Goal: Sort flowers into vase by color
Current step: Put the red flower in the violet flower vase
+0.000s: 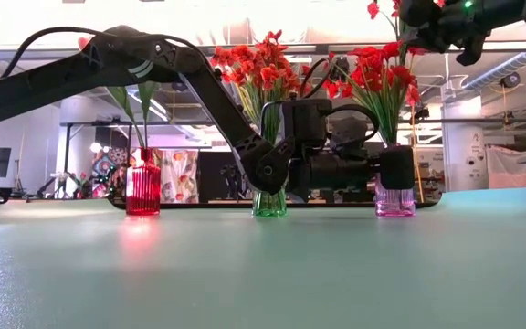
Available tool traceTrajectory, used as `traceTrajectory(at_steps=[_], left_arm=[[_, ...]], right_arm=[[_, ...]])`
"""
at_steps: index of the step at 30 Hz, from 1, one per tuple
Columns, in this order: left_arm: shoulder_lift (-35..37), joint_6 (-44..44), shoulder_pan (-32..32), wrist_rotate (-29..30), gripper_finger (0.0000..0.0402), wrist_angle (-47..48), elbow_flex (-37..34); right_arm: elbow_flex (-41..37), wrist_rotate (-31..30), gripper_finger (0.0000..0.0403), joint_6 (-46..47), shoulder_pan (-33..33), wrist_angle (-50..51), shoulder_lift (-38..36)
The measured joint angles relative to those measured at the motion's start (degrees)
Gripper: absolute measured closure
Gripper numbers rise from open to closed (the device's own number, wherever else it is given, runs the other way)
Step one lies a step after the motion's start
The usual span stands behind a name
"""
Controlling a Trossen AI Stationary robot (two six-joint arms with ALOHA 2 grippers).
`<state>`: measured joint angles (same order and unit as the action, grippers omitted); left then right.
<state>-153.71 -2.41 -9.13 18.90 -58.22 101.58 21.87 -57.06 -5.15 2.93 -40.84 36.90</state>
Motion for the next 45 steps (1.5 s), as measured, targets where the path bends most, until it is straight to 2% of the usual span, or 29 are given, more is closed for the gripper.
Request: traceTrajectory(at_steps=[5, 11, 19, 39, 45], left_arm=[[0.0, 0.0, 0.0, 0.0, 0.0055, 0.2, 0.0], [0.0, 0.0, 0.0, 0.0, 0.0055, 0.2, 0.0], [0.0, 0.0, 0.0, 0.0, 0.0055, 0.4, 0.0], [0.0, 0.0, 0.0, 0.0, 0.0055, 0.8, 0.0], [0.0, 0.0, 0.0, 0.0, 0.0055, 0.9, 0.0]], right_arm=[[-3.2, 2.9, 0.0385, 0.5, 2.1, -5.7, 1.8], [-7.0, 3.5, 0.0385, -4.5, 2.4, -16.0, 3.4], [-7.8, 4.6, 0.0385, -6.4, 2.3, -16.0, 5.2], [-7.8, 4.8, 0.0385, -3.6, 2.3, -16.4, 12.8], [-7.8, 4.6, 0.0385, -0.1, 2.3, -12.0, 14.5]])
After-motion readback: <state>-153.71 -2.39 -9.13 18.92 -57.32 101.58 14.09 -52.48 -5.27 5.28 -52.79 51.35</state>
